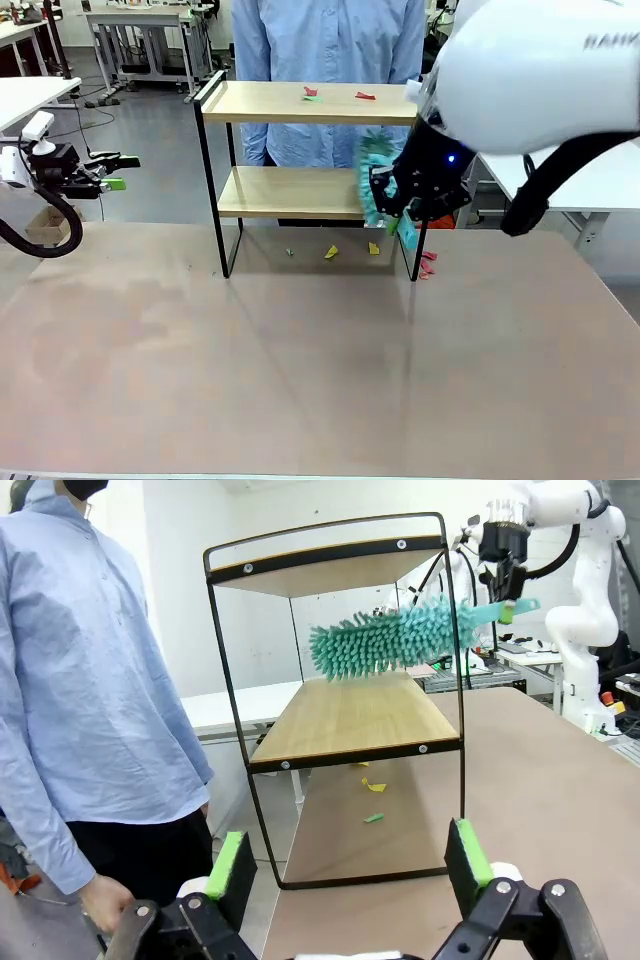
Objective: Clean the shelf.
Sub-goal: Clean the specific section of the Shelf indicated by the human with the Duster.
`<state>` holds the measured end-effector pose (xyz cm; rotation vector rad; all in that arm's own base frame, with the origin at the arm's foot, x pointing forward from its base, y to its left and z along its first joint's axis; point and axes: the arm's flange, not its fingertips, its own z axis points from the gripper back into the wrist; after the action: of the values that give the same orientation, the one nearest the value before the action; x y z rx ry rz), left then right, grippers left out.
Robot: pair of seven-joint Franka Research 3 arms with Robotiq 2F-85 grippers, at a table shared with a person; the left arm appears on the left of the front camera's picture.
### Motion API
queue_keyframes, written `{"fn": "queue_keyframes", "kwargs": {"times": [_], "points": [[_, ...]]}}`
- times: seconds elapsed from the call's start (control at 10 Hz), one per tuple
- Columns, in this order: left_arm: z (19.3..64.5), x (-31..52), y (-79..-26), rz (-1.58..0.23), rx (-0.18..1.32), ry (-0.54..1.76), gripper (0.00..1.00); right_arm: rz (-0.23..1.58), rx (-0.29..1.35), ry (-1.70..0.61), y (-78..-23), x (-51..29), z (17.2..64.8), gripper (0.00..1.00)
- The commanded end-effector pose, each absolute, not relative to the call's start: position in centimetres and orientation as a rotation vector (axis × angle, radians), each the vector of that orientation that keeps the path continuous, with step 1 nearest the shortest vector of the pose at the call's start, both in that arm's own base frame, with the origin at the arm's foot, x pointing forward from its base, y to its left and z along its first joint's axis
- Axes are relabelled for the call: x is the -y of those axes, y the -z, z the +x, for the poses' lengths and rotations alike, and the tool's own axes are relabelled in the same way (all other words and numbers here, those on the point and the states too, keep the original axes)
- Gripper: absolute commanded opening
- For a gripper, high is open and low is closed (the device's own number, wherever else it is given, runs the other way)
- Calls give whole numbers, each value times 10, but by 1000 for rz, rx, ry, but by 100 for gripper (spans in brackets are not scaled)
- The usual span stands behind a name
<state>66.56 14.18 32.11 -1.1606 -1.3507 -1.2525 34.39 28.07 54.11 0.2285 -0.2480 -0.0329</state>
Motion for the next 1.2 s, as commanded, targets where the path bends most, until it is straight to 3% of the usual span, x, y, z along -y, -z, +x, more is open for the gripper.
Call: {"fn": "queue_keyframes", "kwargs": {"times": [0.0, 0.3, 0.6, 1.1], "points": [[663, -140, -323, -1153, 1364, 1262, 100, 383, 155, -211, -550, -257, 334, 13], [663, -140, -323, -1153, 1364, 1262, 100, 464, 38, -540, -555, -242, 319, 13], [663, -140, -323, -1153, 1364, 1262, 100, 385, -159, -796, -560, -211, 296, 13], [663, -140, -323, -1153, 1364, 1262, 100, 172, -298, -881, -548, -129, 246, 13]]}}
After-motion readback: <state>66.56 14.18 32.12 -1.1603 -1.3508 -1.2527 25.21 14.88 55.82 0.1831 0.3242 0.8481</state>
